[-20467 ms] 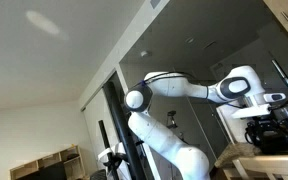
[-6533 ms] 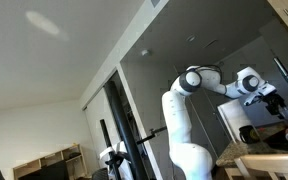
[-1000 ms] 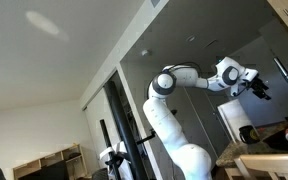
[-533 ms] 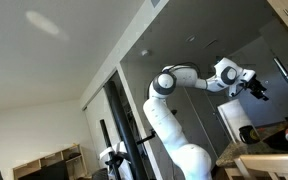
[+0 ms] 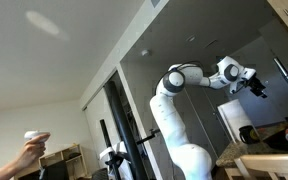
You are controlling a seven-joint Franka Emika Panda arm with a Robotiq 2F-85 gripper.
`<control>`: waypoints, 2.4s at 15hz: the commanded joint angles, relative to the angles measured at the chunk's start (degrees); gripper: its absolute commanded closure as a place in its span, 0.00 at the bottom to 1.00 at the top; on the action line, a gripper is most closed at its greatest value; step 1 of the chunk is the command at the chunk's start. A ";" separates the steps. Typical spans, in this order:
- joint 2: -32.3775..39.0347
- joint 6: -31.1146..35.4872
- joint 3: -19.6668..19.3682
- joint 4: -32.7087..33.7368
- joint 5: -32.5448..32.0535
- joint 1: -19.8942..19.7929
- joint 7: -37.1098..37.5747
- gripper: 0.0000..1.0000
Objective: Put the white and orange bottle in the black bowl, move the clear bottle to the right, move the glass jar to the left
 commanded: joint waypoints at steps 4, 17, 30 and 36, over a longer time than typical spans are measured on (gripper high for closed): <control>5.99 -3.40 -1.36 8.82 -1.79 1.71 3.53 0.00; 17.90 -15.77 -4.65 26.38 -3.80 3.27 13.08 0.00; 30.35 -23.04 -5.52 41.36 -2.72 3.69 17.69 0.00; 36.45 -26.74 -6.65 47.30 -2.06 3.36 19.73 0.00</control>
